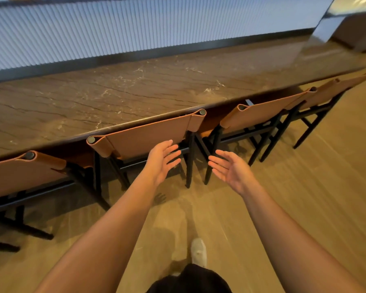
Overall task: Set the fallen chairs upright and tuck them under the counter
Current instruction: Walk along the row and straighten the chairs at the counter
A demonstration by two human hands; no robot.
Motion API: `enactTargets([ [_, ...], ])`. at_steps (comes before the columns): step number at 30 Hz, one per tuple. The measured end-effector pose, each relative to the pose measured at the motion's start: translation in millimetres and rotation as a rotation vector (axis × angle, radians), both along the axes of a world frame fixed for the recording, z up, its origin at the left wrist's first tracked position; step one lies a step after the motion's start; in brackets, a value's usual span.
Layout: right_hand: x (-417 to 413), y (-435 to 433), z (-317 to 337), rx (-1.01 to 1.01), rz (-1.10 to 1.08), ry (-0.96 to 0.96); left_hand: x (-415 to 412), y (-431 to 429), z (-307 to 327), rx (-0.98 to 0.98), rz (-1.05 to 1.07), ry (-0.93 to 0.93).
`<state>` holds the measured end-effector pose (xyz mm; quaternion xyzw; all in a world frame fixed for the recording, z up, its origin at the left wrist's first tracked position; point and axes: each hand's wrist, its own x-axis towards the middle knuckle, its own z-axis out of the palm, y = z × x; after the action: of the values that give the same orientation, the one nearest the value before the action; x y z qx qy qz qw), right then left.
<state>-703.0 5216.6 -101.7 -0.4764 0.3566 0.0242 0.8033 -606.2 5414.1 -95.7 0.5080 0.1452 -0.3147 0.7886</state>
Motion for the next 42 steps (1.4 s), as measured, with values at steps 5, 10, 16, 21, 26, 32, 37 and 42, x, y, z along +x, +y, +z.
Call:
enactTargets([
  [5, -29.1, -32.4, 17.2, -0.008, -0.102, -0.006, -17.6, -45.8, 9.6, 0.015, -0.112, -0.024],
  [10, -52.5, -83.0, 24.4, -0.010, -0.190, -0.007, -34.4, -111.7, 14.8, 0.031, -0.192, -0.060],
  [16, -81.9, -176.4, 21.2, 0.022, -0.230, -0.009, -56.0, -211.7, 12.6, 0.024, -0.200, -0.052],
  [21, -101.8, -257.9, 20.7, 0.020, -0.186, 0.014, -68.3, -286.3, 9.8, 0.010, -0.159, -0.013],
  [26, -101.6, -324.0, 21.2, 0.012, -0.134, 0.038, -68.3, -340.5, 8.8, 0.026, -0.096, -0.001],
  [32, -70.1, -364.9, 11.5, 0.030, -0.085, 0.044, -43.5, -380.4, 7.3, 0.056, -0.055, 0.020],
  [37, -17.2, -399.0, 1.6, 0.033, -0.057, 0.033, -1.4, -409.9, -2.9, 0.063, 0.014, 0.059],
  [42, 49.3, -429.2, -8.1, 0.035, -0.027, 0.050, 50.1, -434.0, -14.0, 0.040, 0.105, 0.108],
])
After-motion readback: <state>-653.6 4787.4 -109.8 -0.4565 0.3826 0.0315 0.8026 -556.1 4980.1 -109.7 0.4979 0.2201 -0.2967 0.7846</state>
